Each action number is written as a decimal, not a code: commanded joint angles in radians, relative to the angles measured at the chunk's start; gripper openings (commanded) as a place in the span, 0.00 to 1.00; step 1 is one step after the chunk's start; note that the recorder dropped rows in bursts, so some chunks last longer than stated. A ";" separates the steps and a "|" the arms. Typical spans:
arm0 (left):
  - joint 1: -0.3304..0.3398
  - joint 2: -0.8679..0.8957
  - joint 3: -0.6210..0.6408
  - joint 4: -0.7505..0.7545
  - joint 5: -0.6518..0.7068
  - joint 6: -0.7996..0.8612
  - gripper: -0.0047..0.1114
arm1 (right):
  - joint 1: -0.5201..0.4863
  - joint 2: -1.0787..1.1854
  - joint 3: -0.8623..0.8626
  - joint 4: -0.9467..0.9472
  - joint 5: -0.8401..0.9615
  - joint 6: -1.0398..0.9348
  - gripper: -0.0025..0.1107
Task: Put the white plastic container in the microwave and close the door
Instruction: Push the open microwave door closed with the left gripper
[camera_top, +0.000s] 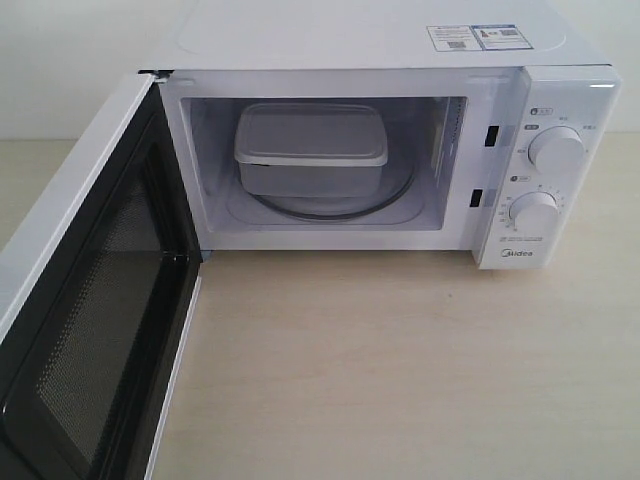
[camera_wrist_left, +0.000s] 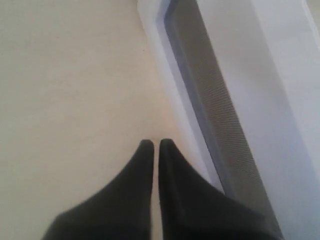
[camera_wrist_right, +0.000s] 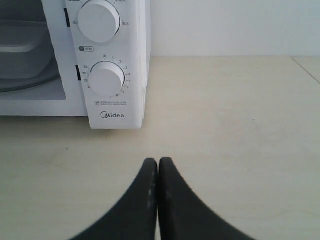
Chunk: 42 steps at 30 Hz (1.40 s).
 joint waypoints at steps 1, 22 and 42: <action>-0.047 0.022 0.046 -0.086 -0.031 0.166 0.08 | -0.004 -0.006 0.000 0.000 -0.006 0.000 0.02; -0.419 0.189 0.049 -0.371 -0.450 0.302 0.08 | -0.004 -0.006 0.000 0.003 -0.007 0.000 0.02; -0.450 0.225 -0.025 -0.436 -0.482 0.368 0.08 | -0.004 -0.006 0.000 0.003 -0.007 0.000 0.02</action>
